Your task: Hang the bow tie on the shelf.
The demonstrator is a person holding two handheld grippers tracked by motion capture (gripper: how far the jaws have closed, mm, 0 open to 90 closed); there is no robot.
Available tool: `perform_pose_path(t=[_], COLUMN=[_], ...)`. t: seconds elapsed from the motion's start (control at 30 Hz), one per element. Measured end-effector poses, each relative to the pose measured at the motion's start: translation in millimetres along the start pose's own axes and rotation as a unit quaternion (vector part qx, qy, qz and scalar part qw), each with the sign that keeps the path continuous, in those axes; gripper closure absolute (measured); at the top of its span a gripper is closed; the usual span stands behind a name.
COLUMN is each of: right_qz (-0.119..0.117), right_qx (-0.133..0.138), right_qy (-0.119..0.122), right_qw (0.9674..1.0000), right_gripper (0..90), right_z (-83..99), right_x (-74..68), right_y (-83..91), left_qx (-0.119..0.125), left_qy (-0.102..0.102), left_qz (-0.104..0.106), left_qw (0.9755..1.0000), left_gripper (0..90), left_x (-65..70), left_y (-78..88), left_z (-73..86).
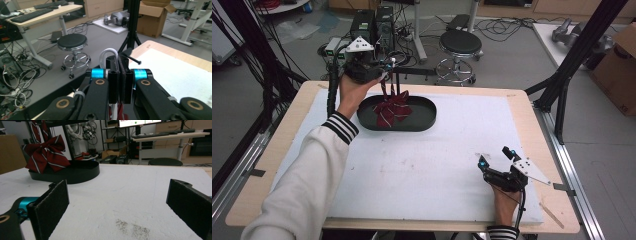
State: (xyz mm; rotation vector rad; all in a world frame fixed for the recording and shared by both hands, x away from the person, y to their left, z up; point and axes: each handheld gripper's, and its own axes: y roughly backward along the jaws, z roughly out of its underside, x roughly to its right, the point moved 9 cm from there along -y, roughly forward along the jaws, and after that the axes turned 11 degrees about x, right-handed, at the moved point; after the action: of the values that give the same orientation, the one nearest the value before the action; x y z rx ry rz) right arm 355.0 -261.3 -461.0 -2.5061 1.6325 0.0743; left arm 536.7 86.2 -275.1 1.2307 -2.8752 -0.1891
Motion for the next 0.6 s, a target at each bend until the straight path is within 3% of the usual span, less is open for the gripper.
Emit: perform_pose_path(t=[0.23, 0.6], right_qz=[0.000, 0.000], right_qx=[-0.002, -0.003], right_qy=[0.003, 0.000], right_qw=[1.0000, 1.0000], right_gripper=[3.5, 3.4], right_z=[0.2, 0.5], right_x=[0.3, -0.6], right_y=[-0.1, -0.1], left_qx=[-0.005, -0.026], left_qy=[0.001, 0.017], left_qz=[-0.015, -0.042], left_qw=[0.9999, 0.9986], left_gripper=[87.2, 87.2], left_x=[-15.0, -36.2], left_y=[-7.6, -6.4], left_z=[-0.2, 23.6])
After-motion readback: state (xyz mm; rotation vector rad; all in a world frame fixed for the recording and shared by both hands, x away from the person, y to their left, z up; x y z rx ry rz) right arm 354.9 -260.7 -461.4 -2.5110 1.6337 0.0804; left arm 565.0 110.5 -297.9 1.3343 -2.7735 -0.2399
